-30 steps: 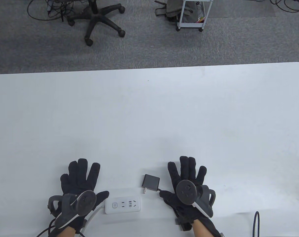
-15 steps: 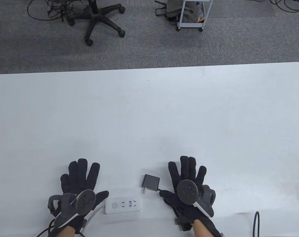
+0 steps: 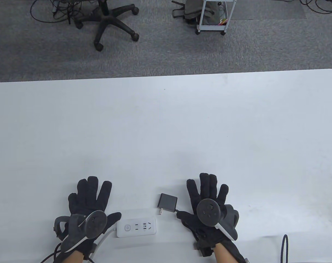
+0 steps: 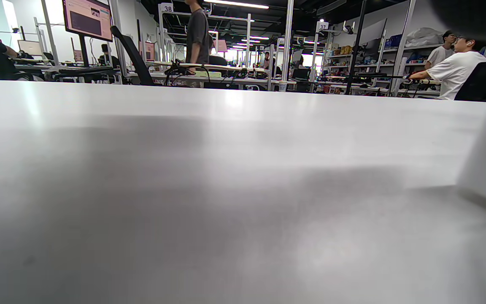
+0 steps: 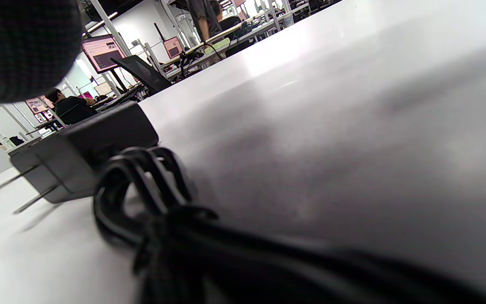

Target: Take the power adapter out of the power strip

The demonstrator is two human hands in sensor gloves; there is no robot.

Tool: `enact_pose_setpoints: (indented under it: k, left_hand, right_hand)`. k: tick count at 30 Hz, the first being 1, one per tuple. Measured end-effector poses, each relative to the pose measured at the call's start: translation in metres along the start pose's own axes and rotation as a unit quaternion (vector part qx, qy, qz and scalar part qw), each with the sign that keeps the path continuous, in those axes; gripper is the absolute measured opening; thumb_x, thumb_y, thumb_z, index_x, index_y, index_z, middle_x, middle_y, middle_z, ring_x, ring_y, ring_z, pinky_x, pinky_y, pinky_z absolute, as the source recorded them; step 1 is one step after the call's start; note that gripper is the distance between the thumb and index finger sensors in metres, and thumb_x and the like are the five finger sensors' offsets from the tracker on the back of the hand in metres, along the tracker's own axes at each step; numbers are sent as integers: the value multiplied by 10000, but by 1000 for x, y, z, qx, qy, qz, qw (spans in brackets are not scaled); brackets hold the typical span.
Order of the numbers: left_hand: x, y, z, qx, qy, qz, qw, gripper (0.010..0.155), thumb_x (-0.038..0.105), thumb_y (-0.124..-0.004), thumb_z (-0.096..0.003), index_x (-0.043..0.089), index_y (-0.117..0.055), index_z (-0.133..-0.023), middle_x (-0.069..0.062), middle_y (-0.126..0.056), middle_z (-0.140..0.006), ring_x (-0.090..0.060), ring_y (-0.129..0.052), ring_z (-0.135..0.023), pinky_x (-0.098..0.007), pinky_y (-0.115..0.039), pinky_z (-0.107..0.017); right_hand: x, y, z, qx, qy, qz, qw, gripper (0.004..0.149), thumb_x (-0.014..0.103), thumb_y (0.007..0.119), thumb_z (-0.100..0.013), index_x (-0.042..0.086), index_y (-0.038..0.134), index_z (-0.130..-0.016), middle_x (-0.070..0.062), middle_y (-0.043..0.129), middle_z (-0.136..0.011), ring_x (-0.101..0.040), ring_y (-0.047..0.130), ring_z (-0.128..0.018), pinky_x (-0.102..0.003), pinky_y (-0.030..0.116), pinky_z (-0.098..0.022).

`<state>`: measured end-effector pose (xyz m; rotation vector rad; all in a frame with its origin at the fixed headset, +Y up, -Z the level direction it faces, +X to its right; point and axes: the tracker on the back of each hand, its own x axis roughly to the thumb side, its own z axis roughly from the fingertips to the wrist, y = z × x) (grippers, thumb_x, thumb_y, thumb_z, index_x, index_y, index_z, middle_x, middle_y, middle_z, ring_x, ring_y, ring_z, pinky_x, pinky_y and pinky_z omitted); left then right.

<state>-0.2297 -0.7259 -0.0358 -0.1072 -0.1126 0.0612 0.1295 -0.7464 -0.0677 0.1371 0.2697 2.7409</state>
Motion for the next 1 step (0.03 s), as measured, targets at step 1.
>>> enact_pose_setpoints:
  k: [1]
  left_hand:
    - [0, 0, 0, 1, 0, 0, 1000, 1002, 756, -671, -356, 353, -179, -1130, -103, -66, -1232, -503, -182, -1143, -727, -368, -743]
  right_hand:
    - [0, 0, 0, 1, 0, 0, 1000, 1003, 707, 763, -272, 545, -19, -878, 97, -188, -1027, -169, -144, -1014, -559, -79, -693]
